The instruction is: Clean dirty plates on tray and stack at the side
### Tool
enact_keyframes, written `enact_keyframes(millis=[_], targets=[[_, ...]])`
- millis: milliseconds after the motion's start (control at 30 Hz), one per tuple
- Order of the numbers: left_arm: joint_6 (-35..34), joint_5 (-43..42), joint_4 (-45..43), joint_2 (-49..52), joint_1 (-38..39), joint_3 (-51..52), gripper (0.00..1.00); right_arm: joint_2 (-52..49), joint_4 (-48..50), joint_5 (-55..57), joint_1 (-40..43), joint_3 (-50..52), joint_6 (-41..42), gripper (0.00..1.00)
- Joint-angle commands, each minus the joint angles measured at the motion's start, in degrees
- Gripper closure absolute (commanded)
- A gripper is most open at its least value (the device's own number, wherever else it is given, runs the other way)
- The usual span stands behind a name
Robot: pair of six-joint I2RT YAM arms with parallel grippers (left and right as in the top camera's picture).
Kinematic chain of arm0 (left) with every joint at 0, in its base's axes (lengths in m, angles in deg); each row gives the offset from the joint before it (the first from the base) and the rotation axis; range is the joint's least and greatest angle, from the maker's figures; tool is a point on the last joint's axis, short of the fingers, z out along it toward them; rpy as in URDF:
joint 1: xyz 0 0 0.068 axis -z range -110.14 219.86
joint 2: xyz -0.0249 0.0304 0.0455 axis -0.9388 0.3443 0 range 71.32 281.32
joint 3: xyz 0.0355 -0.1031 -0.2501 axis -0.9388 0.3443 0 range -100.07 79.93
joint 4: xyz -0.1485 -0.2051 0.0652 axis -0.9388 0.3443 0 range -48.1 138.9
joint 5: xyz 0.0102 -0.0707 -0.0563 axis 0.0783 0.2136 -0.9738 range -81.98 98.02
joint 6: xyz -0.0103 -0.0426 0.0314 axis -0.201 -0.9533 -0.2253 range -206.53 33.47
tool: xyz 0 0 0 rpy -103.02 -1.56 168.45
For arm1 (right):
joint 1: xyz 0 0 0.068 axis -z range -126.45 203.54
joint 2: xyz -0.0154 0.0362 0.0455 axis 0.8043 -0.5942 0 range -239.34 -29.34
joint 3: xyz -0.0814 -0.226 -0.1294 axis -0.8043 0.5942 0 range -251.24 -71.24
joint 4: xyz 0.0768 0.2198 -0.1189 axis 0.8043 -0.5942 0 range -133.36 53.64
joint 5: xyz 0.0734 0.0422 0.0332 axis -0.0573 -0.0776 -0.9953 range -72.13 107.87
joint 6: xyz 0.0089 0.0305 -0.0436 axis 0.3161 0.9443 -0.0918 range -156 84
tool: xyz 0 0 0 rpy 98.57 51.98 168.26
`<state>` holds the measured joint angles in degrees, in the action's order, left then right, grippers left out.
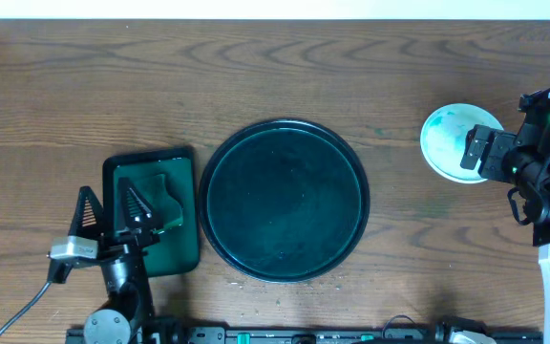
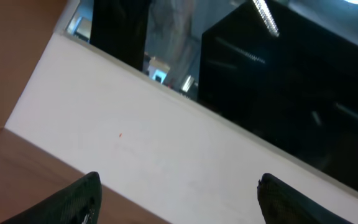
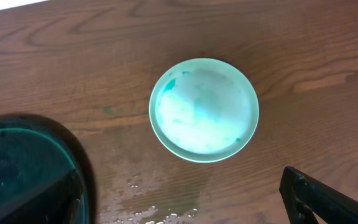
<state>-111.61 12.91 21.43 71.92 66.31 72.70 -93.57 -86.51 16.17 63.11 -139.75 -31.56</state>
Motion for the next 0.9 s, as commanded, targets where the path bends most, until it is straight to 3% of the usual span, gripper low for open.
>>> enact_keyframes(millis=[0, 200, 500, 867], targets=[[-0.52, 0.68, -5.46, -0.5, 0.04, 4.17, 0.2, 0.48, -0.04, 0.17, -0.39, -0.44, -0.7, 0.01], [-0.5, 1.64, -8.85, -0.5, 0.76, 7.02, 0.2, 0.46, -0.04, 0.17, -0.39, -0.44, -0.7, 0.01], [-0.5, 4.76, -7.21, -0.5, 3.17, 7.02, 0.2, 0.48, -0.04, 0.17, -0.39, -0.44, -0.7, 0.01], [-8.7, 4.61, 16.17, -0.5, 3.15, 7.02, 0.2, 0.48, -0.04, 0.17, -0.39, -0.44, -0.7, 0.01]])
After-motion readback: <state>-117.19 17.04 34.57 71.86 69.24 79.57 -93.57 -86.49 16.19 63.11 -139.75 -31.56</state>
